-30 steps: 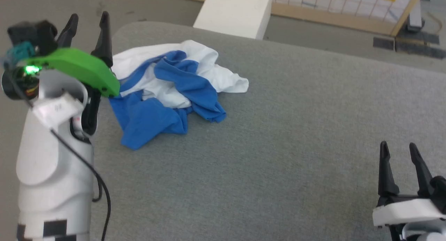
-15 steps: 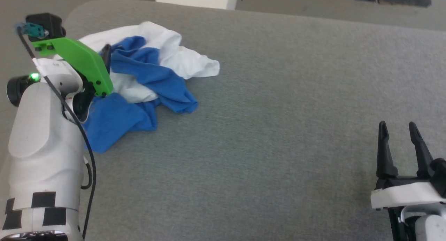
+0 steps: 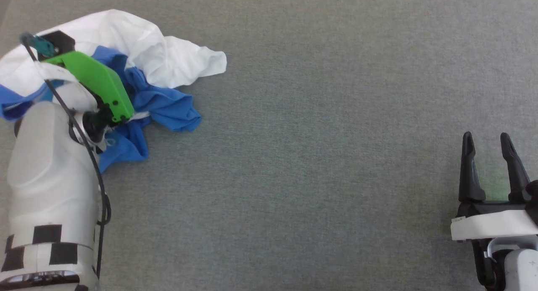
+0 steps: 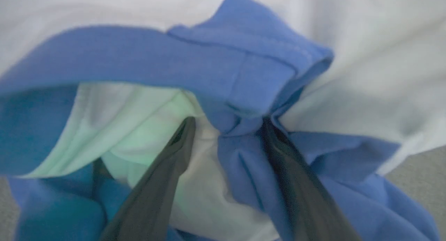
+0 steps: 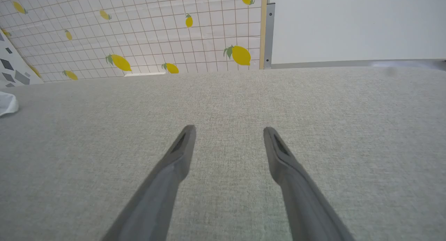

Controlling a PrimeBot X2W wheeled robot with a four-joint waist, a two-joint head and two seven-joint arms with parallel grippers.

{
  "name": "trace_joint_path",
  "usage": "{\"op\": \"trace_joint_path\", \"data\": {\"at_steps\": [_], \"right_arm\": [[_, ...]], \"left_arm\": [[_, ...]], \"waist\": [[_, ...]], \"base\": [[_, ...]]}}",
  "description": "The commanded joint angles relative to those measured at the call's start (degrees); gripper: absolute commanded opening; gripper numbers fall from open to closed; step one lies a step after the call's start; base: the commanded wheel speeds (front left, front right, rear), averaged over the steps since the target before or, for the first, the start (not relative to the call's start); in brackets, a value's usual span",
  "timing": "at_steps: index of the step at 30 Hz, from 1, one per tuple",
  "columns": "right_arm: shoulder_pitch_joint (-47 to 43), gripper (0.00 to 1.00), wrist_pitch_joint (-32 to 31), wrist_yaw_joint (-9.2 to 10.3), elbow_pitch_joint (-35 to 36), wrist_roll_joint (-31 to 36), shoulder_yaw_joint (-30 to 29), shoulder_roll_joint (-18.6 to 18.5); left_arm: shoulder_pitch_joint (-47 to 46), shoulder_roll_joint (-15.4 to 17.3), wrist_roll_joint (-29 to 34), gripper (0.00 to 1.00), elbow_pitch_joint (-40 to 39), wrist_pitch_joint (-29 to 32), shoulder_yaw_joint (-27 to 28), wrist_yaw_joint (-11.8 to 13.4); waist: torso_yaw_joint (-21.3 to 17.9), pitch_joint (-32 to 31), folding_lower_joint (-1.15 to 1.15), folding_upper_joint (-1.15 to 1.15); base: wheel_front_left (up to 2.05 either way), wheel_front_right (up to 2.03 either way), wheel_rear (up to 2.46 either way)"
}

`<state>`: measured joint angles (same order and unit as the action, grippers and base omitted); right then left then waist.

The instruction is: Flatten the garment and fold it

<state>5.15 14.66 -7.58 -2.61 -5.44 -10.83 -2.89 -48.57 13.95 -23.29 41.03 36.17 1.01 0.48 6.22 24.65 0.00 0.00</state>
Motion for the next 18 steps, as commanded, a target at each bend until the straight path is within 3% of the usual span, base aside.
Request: {"op": "trace_joint_path", "data": {"at_steps": [1, 3, 4, 5, 18], "right_arm": [[1.22, 1.00, 0.34, 0.09, 0.39, 0.38, 0.03, 0.02], [1.39, 1.00, 0.34, 0.09, 0.44, 0.37, 0.13, 0.02], [1.48, 1.00, 0.34, 0.09, 0.44, 0.36, 0.21, 0.02], [1.56, 1.00, 0.34, 0.09, 0.44, 0.36, 0.28, 0.02], [1.62, 1.00, 0.34, 0.09, -1.00, -0.33, 0.20, 0.02]], "left_arm": [[0.30, -1.38, -0.37, 1.00, 1.37, 1.54, -0.48, 0.77], [0.34, -1.49, -0.39, 0.96, 1.97, 2.99, -0.34, 2.32], [0.42, -1.35, -0.18, 0.44, 2.05, 3.22, -0.36, 3.02], [0.48, -1.17, -0.02, 0.00, 2.02, 2.99, -0.26, 3.61], [1.18, -0.36, -2.41, 0.00, 0.04, 0.84, 1.36, 3.10]], "waist": [[-1.03, 1.12, 0.00, 0.00], [-1.20, 1.29, 0.00, 0.00], [-1.31, 1.38, 0.00, 0.00], [-1.40, 1.45, 0.00, 0.00], [-0.79, -1.55, 0.00, 0.00]], "base": [[0.00, 0.00, 0.00], [0.00, 0.00, 0.00], [0.00, 0.00, 0.00], [0.00, 0.00, 0.00], [0.00, 0.00, 0.00]]}}
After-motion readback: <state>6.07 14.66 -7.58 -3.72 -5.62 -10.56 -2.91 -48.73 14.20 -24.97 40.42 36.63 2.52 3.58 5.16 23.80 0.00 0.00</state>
